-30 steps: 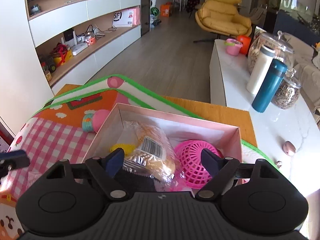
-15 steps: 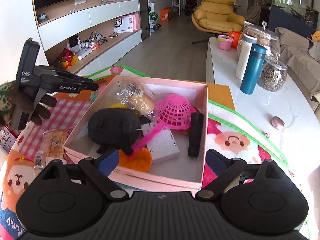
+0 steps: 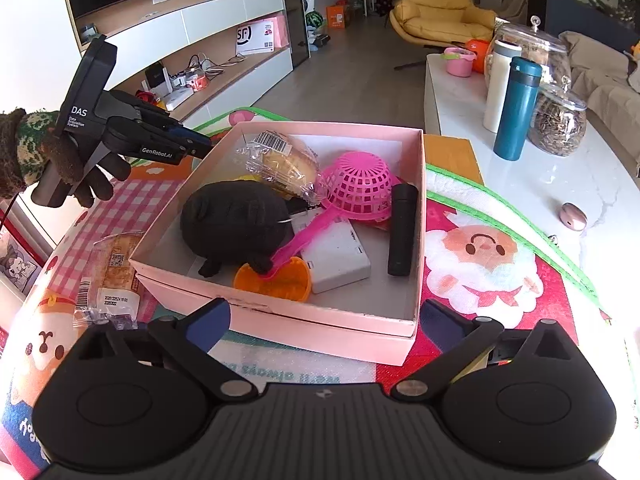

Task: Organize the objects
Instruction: 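Reach for and grasp the pink-and-teal squishy toy with the left tool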

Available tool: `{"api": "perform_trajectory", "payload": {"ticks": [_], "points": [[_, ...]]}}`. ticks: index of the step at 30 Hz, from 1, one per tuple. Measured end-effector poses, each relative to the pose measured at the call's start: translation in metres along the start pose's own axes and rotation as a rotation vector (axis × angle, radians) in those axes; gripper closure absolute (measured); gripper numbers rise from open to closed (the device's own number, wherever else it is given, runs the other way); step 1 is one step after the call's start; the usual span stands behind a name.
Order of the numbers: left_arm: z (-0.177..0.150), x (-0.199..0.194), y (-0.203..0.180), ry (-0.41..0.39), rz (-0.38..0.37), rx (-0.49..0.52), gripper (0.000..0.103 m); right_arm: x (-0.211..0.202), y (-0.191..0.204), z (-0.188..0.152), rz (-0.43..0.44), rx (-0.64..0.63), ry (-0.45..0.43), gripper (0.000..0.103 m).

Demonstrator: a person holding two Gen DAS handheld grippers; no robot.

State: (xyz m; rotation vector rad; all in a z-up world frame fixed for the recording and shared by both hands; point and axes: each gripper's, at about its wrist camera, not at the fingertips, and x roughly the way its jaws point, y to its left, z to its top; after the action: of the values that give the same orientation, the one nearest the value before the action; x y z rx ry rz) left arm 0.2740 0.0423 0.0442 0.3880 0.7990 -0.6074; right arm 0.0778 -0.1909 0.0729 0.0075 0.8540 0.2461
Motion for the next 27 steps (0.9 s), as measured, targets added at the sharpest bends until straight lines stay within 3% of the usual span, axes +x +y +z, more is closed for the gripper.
{"api": "perform_trajectory", "payload": {"ticks": [2,7,10,14,18,22,27], "points": [[0.000,0.000,0.004,0.008,-0.009,-0.062,0.077,0.000,0.002,0.000,0.002,-0.002,-0.001,0.000],[-0.003,-0.003,0.004,0.049,-0.014,-0.104,0.077,-0.004,0.002,-0.003,0.007,0.002,-0.010,0.000],[-0.003,-0.007,-0.001,0.074,-0.018,-0.059,0.077,-0.005,0.001,-0.004,0.004,0.008,-0.010,0.000],[-0.002,0.000,-0.003,0.030,0.009,-0.016,0.077,-0.009,0.003,-0.004,-0.006,-0.003,-0.014,0.000],[0.000,0.006,0.008,0.003,-0.028,-0.064,0.076,-0.009,0.006,-0.001,-0.020,-0.011,-0.013,0.000],[-0.008,0.006,0.017,-0.004,-0.049,-0.090,0.064,-0.012,0.010,-0.001,-0.024,-0.022,-0.017,0.000],[-0.025,-0.004,0.014,-0.012,-0.092,-0.112,0.064,-0.010,0.008,-0.006,-0.027,0.001,-0.006,0.000]]}}
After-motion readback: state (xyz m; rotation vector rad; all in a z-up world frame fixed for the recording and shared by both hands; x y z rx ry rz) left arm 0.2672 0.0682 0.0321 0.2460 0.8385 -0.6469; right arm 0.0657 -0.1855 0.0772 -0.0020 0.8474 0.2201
